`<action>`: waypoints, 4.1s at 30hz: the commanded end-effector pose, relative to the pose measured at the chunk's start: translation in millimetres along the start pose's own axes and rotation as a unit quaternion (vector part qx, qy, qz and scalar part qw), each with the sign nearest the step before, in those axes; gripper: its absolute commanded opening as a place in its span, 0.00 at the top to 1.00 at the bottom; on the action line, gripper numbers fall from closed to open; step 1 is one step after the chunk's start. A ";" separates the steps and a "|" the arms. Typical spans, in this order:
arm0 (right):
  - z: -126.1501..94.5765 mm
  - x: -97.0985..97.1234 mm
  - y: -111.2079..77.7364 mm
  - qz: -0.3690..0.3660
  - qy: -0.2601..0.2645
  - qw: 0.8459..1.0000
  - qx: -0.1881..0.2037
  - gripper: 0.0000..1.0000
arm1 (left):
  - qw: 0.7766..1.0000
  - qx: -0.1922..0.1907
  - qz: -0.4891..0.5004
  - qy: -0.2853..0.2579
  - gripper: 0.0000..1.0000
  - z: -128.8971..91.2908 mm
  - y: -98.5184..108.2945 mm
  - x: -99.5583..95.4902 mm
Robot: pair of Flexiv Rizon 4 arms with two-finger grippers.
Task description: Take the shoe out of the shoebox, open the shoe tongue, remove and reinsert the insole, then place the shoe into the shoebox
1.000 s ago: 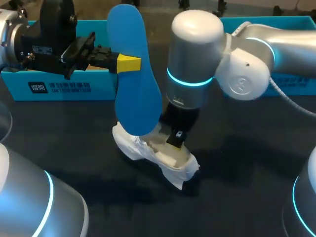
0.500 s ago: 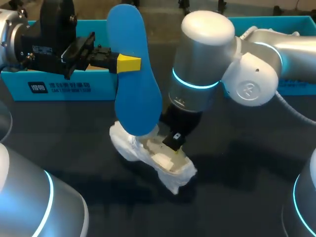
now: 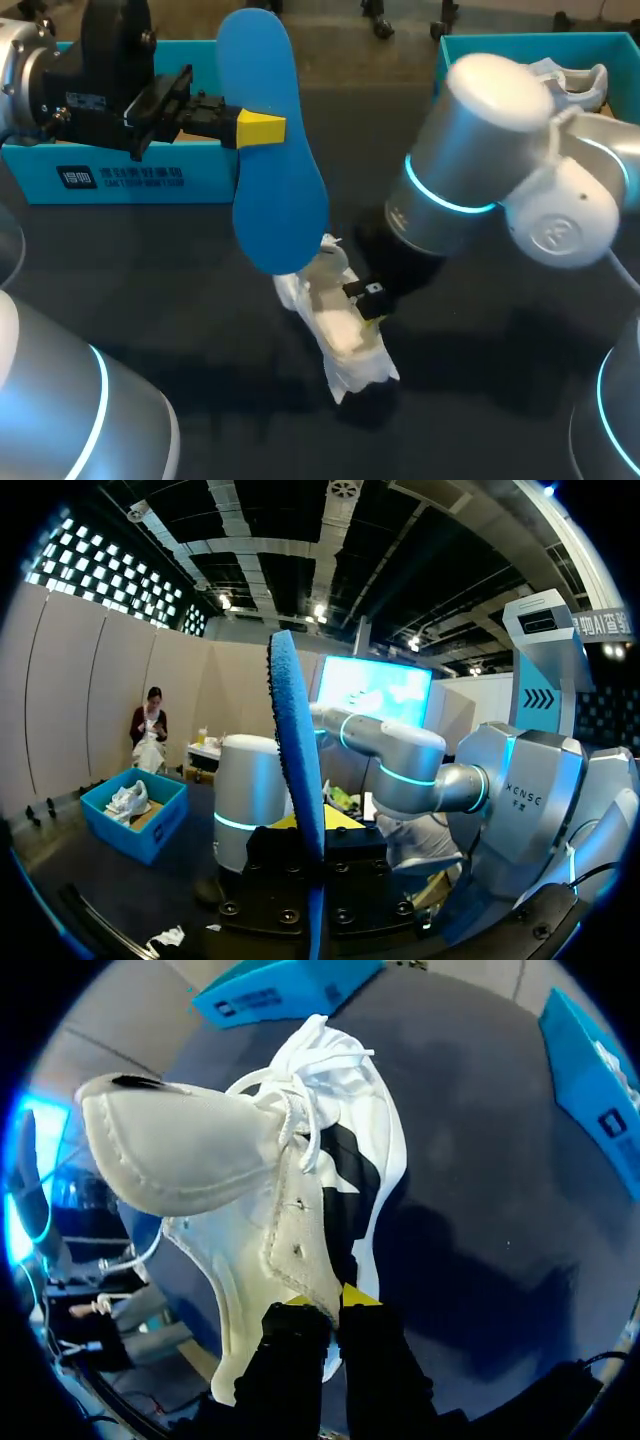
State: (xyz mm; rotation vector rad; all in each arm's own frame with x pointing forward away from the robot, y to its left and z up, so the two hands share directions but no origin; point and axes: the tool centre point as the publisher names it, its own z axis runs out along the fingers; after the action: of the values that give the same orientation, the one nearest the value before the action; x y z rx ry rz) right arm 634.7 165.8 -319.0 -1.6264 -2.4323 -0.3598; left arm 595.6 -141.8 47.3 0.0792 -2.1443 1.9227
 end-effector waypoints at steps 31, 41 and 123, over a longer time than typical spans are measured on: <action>36.3 16.4 13.9 0.209 0.019 0.975 -0.069 1.00 | 1.000 -0.001 0.000 0.003 1.00 1.4 -1.2 -3.0; 45.1 14.4 17.3 0.188 0.015 0.981 -0.039 1.00 | 1.000 -0.001 0.000 0.003 1.00 1.4 -1.2 -3.0; -105.3 -2.6 35.2 0.155 0.410 0.891 -0.118 0.00 | 1.000 -0.001 0.000 0.003 1.00 1.4 -1.2 -3.0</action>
State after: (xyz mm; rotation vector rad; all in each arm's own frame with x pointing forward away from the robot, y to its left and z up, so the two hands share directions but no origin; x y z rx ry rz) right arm 671.3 142.1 -215.6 -1.4753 -1.5140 -1.0620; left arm 595.6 -141.8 47.3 0.0793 -2.1442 1.9227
